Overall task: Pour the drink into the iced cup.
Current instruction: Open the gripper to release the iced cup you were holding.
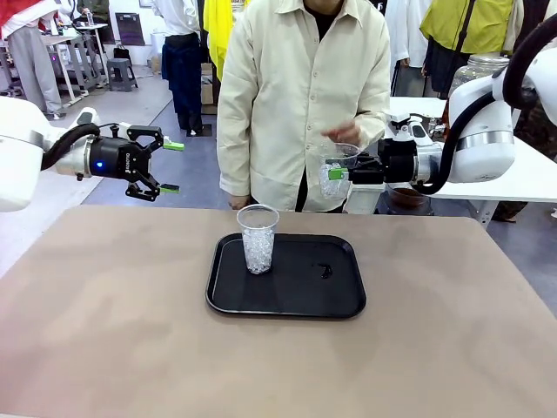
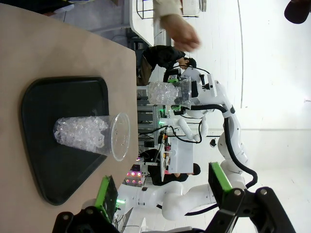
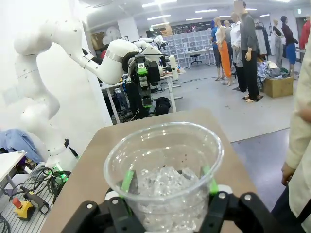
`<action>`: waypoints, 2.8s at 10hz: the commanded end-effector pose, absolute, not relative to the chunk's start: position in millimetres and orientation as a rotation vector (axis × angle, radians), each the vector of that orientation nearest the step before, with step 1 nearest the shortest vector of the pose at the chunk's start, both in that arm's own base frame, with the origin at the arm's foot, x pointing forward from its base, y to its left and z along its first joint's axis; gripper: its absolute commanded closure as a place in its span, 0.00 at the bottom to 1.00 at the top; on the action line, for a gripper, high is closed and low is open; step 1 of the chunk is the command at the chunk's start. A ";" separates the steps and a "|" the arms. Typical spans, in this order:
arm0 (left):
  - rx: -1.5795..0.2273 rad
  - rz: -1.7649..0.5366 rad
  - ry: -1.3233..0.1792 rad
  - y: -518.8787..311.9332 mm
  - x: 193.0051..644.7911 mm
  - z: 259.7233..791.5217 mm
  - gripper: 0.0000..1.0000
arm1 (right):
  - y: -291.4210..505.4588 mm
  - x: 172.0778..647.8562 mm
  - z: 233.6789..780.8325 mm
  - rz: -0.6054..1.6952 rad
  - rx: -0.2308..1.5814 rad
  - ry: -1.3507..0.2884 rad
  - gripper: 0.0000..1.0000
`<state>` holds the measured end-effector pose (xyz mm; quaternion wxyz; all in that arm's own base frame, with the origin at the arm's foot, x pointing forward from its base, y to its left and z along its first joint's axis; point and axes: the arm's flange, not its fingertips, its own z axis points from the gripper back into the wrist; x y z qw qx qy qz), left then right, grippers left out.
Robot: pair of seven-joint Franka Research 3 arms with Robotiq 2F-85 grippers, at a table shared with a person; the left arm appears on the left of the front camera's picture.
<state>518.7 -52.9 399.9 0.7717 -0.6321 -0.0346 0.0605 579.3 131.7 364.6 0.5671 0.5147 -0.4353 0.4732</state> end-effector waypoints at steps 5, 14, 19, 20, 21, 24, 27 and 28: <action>-1.369 0.142 -0.072 -52.4 518.2 402.5 0.00 | 134.3 577.0 366.5 1.107 1.209 -1.065 0.32; -1.369 0.142 -0.072 -52.4 518.2 402.5 0.00 | 134.3 577.0 366.5 1.107 1.209 -1.065 0.32; -1.369 0.142 -0.072 -52.4 518.2 402.5 0.00 | 134.3 577.0 366.5 1.107 1.209 -1.065 0.32; -1.369 0.142 -0.072 -52.4 518.2 402.5 0.00 | 134.3 577.0 366.5 1.107 1.209 -1.065 0.32; -1.369 0.142 -0.072 -52.4 518.2 402.5 0.00 | 131.9 579.4 364.9 1.111 1.210 -1.025 0.25; -1.369 0.142 -0.072 -52.4 518.2 402.5 0.00 | 111.9 576.5 359.4 1.096 1.212 -1.043 0.00; -1.369 0.142 -0.072 -52.4 518.2 402.5 0.00 | 78.5 570.4 337.8 1.099 1.172 -1.060 0.00; -1.369 0.142 -0.072 -52.4 518.2 402.5 0.00 | 65.0 565.4 324.0 1.134 1.147 -1.067 0.00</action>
